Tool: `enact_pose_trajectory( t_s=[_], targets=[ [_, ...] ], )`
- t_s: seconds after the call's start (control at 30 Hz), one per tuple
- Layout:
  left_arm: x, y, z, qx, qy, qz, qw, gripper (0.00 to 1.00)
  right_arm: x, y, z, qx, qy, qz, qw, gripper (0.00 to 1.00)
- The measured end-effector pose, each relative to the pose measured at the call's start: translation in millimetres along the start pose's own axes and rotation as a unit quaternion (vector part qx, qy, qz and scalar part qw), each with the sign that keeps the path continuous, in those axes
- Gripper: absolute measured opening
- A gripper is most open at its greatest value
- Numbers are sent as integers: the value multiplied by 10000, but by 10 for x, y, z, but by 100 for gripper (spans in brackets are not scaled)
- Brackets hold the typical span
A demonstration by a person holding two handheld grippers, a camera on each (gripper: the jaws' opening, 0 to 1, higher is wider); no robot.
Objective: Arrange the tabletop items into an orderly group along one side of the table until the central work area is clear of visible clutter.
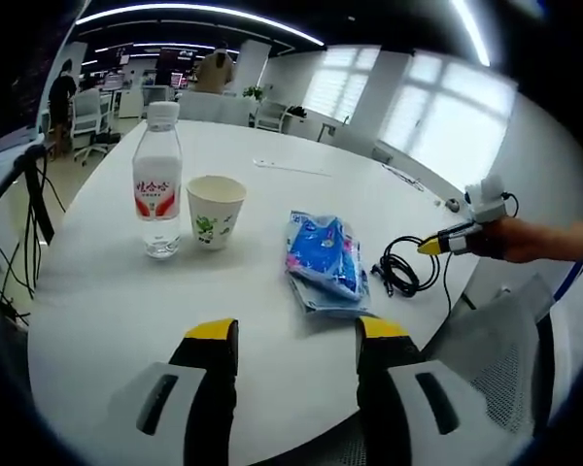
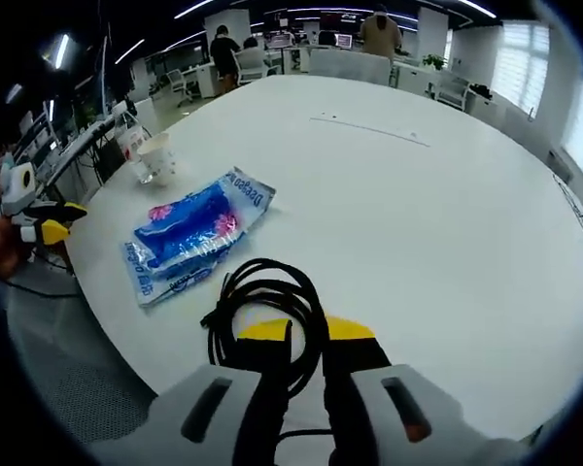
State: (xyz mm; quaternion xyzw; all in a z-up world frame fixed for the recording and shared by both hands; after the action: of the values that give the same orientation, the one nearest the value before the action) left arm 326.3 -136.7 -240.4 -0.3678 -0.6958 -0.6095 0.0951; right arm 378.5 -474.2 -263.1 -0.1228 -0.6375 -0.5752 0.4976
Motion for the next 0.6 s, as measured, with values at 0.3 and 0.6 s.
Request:
enact_pose_trajectory(
  t_s=[0.3, 0.6],
  targets=[
    [-17, -2, 8, 2, 2, 26, 10000, 48, -1, 72, 1, 145, -2, 41, 9999, 15],
    [-28, -6, 14, -7, 13, 35, 10000, 48, 9, 203, -8, 447, -8, 80, 9990, 16]
  ],
)
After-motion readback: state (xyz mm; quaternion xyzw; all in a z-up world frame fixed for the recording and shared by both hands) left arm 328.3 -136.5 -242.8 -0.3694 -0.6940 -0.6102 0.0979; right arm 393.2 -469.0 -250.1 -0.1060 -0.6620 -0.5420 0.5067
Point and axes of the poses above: the point that each gripper's makers call its tool centre point, and the gripper's own axes: x roughly backward along the fingers, z roughly to its left, y roughly out of its top, the point moved 3 cm from there along x, roughly backward along the fingers, and after that the axes turned 10 degrees about y, right-handed, at the moved point
